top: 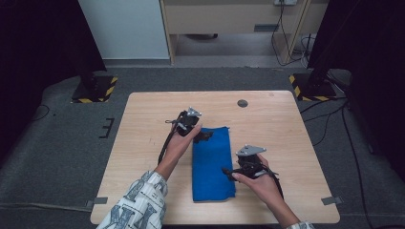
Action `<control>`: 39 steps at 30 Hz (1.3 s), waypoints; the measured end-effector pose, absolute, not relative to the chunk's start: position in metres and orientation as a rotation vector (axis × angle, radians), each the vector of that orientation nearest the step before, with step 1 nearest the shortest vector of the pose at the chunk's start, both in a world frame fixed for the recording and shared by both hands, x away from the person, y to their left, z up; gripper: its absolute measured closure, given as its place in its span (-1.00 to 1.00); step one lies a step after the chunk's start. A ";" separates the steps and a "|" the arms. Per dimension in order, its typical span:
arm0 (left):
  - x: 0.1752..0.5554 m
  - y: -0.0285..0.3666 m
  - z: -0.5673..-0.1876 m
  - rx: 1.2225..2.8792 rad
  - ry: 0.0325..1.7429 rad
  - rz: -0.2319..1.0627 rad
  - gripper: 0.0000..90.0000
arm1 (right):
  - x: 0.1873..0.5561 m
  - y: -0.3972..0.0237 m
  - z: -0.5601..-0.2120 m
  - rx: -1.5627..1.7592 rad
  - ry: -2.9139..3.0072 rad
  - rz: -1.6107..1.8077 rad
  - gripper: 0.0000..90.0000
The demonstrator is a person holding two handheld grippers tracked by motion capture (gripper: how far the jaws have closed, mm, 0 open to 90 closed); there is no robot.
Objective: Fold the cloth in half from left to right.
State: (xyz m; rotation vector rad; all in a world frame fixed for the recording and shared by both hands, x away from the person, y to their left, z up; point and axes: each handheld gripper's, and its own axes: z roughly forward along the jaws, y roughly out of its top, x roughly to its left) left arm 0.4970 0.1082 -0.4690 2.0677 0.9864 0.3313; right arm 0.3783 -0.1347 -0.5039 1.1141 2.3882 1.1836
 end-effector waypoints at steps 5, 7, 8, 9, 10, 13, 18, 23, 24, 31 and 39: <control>0.493 0.119 -0.469 2.065 0.996 0.346 -0.86 | 0.394 -0.131 -0.507 1.111 2.390 1.153 -0.75; 0.491 0.124 -0.470 2.071 1.005 0.357 -0.86 | 0.399 -0.130 -0.506 1.117 2.389 1.149 -0.75; 0.491 0.124 -0.470 2.071 1.005 0.357 -0.86 | 0.399 -0.130 -0.506 1.117 2.389 1.149 -0.75; 0.490 0.127 -0.470 2.062 1.012 0.370 -0.86 | 0.404 -0.129 -0.504 1.114 2.382 1.145 -0.75; 0.490 0.127 -0.470 2.062 1.012 0.370 -0.86 | 0.404 -0.129 -0.504 1.114 2.382 1.145 -0.75; 0.488 0.133 -0.471 2.068 1.009 0.389 -0.86 | 0.413 -0.124 -0.502 1.121 2.386 1.135 -0.75; 0.486 0.142 -0.470 2.053 1.029 0.445 -0.81 | 0.422 -0.121 -0.501 1.132 2.392 1.122 -0.75; 0.484 0.151 -0.469 2.030 1.036 0.437 -0.81 | 0.433 -0.117 -0.499 1.127 2.392 1.110 -0.73; 0.484 0.152 -0.469 2.026 1.037 0.431 -0.81 | 0.433 -0.117 -0.499 1.127 2.392 1.110 -0.73; 0.484 0.160 -0.472 2.015 1.049 0.414 -0.82 | 0.445 -0.112 -0.494 1.136 2.373 1.113 -0.70; 0.486 0.164 -0.473 2.018 1.065 0.403 -0.83 | 0.457 -0.109 -0.488 1.126 2.358 1.117 -0.66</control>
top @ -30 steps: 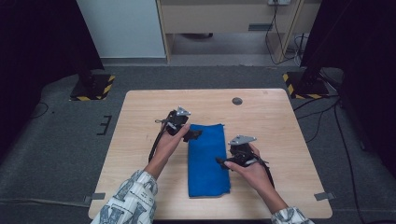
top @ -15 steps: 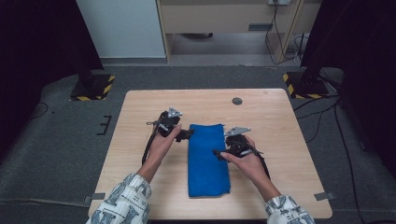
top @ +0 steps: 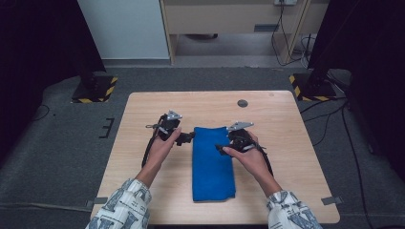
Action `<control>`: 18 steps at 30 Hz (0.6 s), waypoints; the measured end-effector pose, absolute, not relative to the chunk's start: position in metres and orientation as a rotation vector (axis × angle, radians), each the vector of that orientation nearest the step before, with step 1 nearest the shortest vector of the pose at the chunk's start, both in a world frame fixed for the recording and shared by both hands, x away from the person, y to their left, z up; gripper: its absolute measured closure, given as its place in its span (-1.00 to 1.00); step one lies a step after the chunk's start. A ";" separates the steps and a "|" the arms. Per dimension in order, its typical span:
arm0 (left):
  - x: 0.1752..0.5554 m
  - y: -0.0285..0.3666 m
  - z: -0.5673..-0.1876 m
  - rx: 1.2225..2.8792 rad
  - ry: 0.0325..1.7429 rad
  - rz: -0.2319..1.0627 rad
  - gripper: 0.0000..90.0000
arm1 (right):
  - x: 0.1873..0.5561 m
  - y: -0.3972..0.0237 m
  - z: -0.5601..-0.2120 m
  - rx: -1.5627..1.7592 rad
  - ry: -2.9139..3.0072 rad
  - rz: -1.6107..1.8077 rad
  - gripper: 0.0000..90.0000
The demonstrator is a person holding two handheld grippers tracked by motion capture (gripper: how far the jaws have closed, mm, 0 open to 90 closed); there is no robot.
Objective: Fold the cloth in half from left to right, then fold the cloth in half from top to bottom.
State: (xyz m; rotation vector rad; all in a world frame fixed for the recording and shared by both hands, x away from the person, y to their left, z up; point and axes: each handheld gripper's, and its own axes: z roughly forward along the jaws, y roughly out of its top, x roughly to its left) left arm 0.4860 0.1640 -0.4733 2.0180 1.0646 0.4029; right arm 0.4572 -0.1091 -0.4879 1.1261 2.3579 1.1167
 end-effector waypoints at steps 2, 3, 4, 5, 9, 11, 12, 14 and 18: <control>0.492 0.164 -0.476 2.019 1.084 0.395 -0.83 | 0.468 -0.110 -0.487 1.144 2.346 1.116 -0.63; 0.492 0.164 -0.476 2.019 1.084 0.395 -0.82 | 0.468 -0.110 -0.487 1.144 2.346 1.116 -0.63; 0.494 0.164 -0.477 2.017 1.092 0.394 -0.82 | 0.472 -0.110 -0.487 1.148 2.340 1.114 -0.61; 0.497 0.164 -0.478 2.011 1.098 0.391 -0.82 | 0.476 -0.111 -0.488 1.155 2.336 1.111 -0.56; 0.505 0.164 -0.483 1.997 1.119 0.390 -0.78 | 0.497 -0.114 -0.495 1.152 2.346 1.096 -0.33; 0.510 0.160 -0.487 2.019 1.130 0.386 -0.78 | 0.504 -0.116 -0.495 1.160 2.330 1.095 -0.26; 0.512 0.159 -0.489 2.026 1.129 0.385 -0.78 | 0.507 -0.117 -0.495 1.156 2.328 1.097 -0.22; 0.512 0.158 -0.490 2.030 1.132 0.393 -0.75 | 0.513 -0.120 -0.495 1.160 2.314 1.098 -0.12; 0.513 0.153 -0.494 2.044 1.130 0.388 -0.65 | 0.518 -0.123 -0.496 1.182 2.300 1.102 0.01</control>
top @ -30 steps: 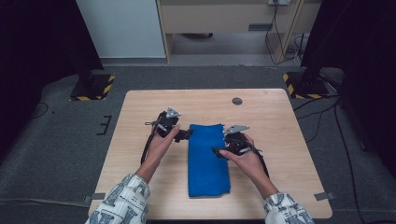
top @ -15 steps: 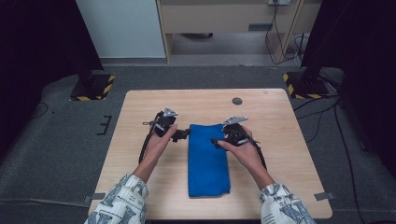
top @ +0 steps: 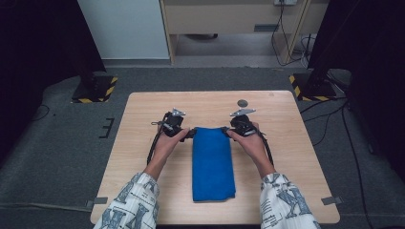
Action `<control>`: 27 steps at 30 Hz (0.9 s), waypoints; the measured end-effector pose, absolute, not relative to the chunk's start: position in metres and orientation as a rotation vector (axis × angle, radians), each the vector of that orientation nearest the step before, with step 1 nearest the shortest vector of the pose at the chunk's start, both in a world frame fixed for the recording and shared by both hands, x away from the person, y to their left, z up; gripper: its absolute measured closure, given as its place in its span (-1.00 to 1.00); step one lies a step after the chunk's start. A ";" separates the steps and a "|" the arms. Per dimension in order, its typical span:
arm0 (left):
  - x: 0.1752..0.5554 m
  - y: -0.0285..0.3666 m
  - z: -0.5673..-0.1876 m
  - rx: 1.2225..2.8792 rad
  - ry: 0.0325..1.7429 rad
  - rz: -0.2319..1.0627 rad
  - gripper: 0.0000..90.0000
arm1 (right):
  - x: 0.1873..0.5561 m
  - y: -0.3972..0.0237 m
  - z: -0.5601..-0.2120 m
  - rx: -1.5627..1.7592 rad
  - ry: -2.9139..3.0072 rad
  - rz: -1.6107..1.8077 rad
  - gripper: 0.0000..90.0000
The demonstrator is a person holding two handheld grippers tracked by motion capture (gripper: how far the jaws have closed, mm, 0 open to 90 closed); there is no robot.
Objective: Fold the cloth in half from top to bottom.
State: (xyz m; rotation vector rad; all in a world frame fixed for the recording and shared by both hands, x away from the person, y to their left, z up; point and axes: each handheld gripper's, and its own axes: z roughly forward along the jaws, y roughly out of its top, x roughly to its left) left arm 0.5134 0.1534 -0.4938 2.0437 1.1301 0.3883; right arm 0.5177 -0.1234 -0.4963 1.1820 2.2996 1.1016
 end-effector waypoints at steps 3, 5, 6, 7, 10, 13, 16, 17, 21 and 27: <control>0.516 0.150 -0.500 2.062 1.148 0.386 -0.61 | 0.520 -0.126 -0.497 1.198 2.284 1.096 0.12; 0.519 0.148 -0.505 2.060 1.168 0.379 -0.60 | 0.523 -0.127 -0.499 1.201 2.282 1.105 0.14; 0.521 0.146 -0.508 2.058 1.177 0.388 -0.55 | 0.524 -0.126 -0.501 1.209 2.277 1.105 0.15; 0.521 0.146 -0.508 2.058 1.177 0.388 -0.53 | 0.524 -0.126 -0.501 1.209 2.277 1.105 0.15; 0.524 0.143 -0.513 2.053 1.185 0.389 -0.49 | 0.531 -0.123 -0.509 1.223 2.280 1.104 0.14; 0.526 0.139 -0.518 2.065 1.187 0.378 -0.44 | 0.535 -0.121 -0.515 1.252 2.279 1.108 0.10; 0.527 0.136 -0.521 2.086 1.189 0.389 -0.39 | 0.536 -0.119 -0.520 1.263 2.285 1.091 0.09; 0.527 0.135 -0.522 2.085 1.193 0.390 -0.39 | 0.537 -0.119 -0.521 1.257 2.290 1.080 0.09; 0.529 0.135 -0.525 2.086 1.206 0.390 -0.34 | 0.540 -0.117 -0.527 1.270 2.300 1.059 0.17; 0.529 0.135 -0.528 2.074 1.189 0.379 -0.09 | 0.542 -0.110 -0.532 1.272 2.311 1.056 0.43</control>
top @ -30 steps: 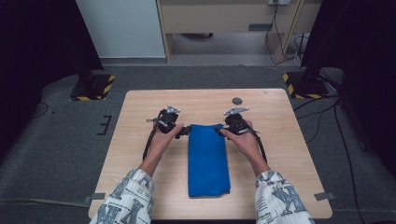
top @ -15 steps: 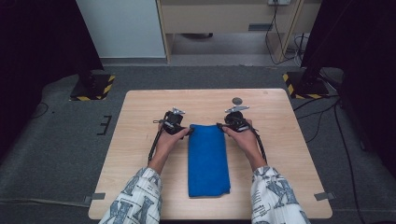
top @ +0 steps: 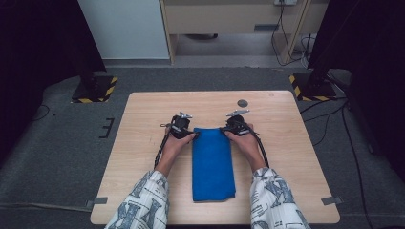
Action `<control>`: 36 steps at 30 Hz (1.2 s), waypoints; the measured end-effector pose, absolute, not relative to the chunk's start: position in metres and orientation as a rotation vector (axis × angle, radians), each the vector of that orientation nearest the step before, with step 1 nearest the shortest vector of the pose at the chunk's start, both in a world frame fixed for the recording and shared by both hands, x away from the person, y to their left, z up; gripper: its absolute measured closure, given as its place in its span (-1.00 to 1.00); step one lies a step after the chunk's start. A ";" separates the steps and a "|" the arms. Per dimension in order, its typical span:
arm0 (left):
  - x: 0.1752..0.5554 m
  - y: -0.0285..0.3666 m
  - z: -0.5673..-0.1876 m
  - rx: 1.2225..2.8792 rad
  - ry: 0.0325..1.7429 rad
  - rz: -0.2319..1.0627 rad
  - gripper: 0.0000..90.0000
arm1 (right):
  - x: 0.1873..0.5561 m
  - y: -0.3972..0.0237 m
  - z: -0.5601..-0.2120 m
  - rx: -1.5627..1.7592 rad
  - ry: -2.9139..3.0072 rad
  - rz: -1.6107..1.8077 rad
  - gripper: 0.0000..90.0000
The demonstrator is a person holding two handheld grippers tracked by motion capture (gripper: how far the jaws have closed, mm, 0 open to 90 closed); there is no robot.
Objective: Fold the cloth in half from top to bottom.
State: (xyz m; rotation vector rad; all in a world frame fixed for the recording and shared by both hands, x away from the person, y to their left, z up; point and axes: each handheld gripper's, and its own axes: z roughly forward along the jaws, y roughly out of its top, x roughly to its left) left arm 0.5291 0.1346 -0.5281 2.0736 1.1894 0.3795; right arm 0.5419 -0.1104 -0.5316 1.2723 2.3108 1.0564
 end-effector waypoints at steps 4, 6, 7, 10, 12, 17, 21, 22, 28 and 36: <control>0.525 0.129 -0.529 2.054 1.137 0.315 0.35 | 0.537 -0.108 -0.529 1.234 2.343 1.093 0.91; 0.524 0.125 -0.529 2.072 1.117 0.318 0.54 | 0.535 -0.108 -0.529 1.230 2.340 1.101 0.93; 0.523 0.123 -0.529 2.068 1.123 0.304 0.63 | 0.533 -0.109 -0.527 1.233 2.336 1.114 0.93; 0.521 0.121 -0.528 2.056 1.117 0.303 0.78 | 0.529 -0.111 -0.524 1.236 2.323 1.141 0.93; 0.520 0.121 -0.527 2.056 1.115 0.309 0.82 | 0.528 -0.113 -0.522 1.241 2.322 1.151 0.93; 0.515 0.121 -0.516 2.033 1.105 0.334 0.85 | 0.520 -0.117 -0.513 1.230 2.299 1.200 0.94; 0.508 0.121 -0.502 2.009 1.091 0.350 0.87 | 0.511 -0.122 -0.500 1.216 2.278 1.235 0.94; 0.508 0.121 -0.502 2.009 1.091 0.350 0.87 | 0.511 -0.122 -0.500 1.216 2.278 1.235 0.94; 0.503 0.121 -0.484 1.962 1.067 0.367 0.87 | 0.504 -0.129 -0.482 1.198 2.235 1.290 0.94; 0.505 0.117 -0.472 1.961 1.045 0.390 0.87 | 0.506 -0.133 -0.466 1.187 2.207 1.298 0.94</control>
